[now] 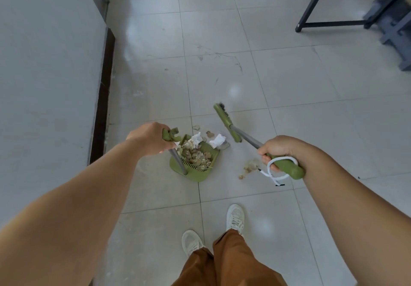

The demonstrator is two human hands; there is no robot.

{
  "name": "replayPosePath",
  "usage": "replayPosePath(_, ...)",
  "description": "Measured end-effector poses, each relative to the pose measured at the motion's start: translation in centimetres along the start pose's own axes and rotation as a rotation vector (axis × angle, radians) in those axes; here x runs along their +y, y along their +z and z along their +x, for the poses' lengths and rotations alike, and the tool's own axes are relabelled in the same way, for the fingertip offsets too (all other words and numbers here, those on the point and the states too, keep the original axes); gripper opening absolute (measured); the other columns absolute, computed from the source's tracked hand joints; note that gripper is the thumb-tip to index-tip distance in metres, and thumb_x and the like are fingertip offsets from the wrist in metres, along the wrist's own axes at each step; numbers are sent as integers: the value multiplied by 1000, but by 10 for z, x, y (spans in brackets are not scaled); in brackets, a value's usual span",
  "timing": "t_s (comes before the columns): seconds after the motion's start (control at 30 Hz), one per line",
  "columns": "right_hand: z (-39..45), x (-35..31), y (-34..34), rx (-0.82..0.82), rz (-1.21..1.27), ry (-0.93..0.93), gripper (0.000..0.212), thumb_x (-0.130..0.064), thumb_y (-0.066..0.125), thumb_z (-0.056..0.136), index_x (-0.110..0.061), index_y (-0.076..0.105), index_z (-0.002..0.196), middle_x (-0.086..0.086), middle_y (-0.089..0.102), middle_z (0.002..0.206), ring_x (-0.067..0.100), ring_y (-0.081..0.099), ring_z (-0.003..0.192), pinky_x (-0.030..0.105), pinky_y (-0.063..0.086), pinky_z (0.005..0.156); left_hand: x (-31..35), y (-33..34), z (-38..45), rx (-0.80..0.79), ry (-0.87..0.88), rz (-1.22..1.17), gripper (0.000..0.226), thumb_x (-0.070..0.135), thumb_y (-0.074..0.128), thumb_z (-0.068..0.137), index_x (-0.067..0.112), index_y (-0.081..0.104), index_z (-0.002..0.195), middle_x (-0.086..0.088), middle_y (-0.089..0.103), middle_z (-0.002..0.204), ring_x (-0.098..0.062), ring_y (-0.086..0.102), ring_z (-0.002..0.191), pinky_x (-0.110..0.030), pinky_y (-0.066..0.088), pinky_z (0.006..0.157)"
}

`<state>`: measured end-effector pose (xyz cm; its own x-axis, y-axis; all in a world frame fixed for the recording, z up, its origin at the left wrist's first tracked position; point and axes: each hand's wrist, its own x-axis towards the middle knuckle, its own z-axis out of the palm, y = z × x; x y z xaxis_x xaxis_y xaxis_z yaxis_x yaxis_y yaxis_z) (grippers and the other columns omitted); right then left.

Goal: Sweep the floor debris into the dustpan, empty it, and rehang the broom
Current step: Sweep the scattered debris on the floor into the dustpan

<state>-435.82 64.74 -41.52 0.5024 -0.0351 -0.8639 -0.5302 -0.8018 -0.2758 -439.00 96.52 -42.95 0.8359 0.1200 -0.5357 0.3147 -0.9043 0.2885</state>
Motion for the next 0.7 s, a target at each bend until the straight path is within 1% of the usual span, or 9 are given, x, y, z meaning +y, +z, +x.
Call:
replayPosePath(0.1,1,14,-1,-10,55,28,52,-5,46,86,-8,49,35,13,49,53,20,45,37,29,39,51,-1,-1,-5,-14,26,33,13,40,72,84,28,68,88,8,71,69,-8,63,69,-28,48,65)
replayPosePath(0.17,-1,22,0,-17,76,54,51,-5,44,88,-6,47,37,13,48,50,19,44,31,27,37,50,-3,0,-8,-23,33,50,13,41,72,84,29,68,90,8,71,69,-8,63,69,-29,49,67)
replayPosePath(0.3,-2,39,8,-15,59,115,52,-5,45,89,-4,50,38,12,51,45,22,44,45,30,38,57,-5,0,-12,-35,45,76,14,41,72,84,29,68,89,8,71,67,-11,64,70,-29,48,66)
replayPosePath(0.37,-2,45,14,-10,158,151,49,-4,47,90,-3,51,41,11,50,47,22,45,44,27,39,53,-6,0,-15,-42,49,77,13,41,72,84,29,68,87,8,71,66,-10,64,69,-27,47,64)
replayPosePath(0.47,-1,46,28,-40,572,191,32,0,45,92,-5,48,61,8,50,40,16,49,31,16,42,35,-8,1,-18,-53,54,77,14,42,72,84,30,67,86,8,71,66,-10,65,70,-29,50,69)
replayPosePath(0.53,4,38,37,-65,820,197,27,2,44,92,-7,46,66,8,47,54,13,48,36,14,43,34,-9,3,-20,-60,47,80,13,42,72,84,31,65,83,9,71,66,-9,64,70,-30,50,70)
replayPosePath(0.6,6,24,43,-71,953,177,25,1,44,92,-8,45,69,7,43,63,11,47,38,13,43,34,-9,5,-22,-64,46,86,14,43,72,84,32,64,81,9,71,66,-8,63,69,-30,50,69)
replayPosePath(0.67,5,12,45,-81,1081,158,24,0,43,94,-7,45,71,7,45,61,11,49,32,14,43,31,-9,8,-25,-65,45,85,13,43,71,84,31,65,85,9,71,67,-8,64,70,-29,50,69)
replayPosePath(0.7,4,7,44,-83,1142,141,24,0,42,94,-7,44,71,8,47,55,11,49,27,15,43,31,-8,9,-26,-62,44,84,13,43,71,84,31,66,87,9,71,67,-9,64,70,-29,50,68)
